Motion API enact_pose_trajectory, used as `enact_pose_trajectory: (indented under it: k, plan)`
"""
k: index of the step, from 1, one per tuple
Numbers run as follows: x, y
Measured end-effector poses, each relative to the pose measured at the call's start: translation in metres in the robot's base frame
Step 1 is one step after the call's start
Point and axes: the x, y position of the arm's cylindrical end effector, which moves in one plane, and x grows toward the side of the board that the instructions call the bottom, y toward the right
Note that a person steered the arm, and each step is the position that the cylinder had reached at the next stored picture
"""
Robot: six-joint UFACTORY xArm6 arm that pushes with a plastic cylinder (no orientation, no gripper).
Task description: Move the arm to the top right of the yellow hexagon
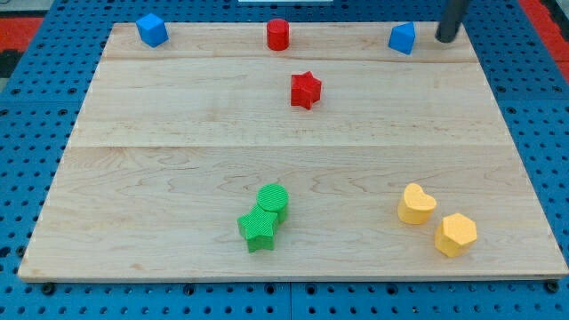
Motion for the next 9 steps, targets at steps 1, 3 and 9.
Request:
enact_pose_trajectory:
  k: [1, 3, 9]
  plan:
    - [0.0, -0.006]
    - [-0.001, -0.006]
    - [0.077, 0.056]
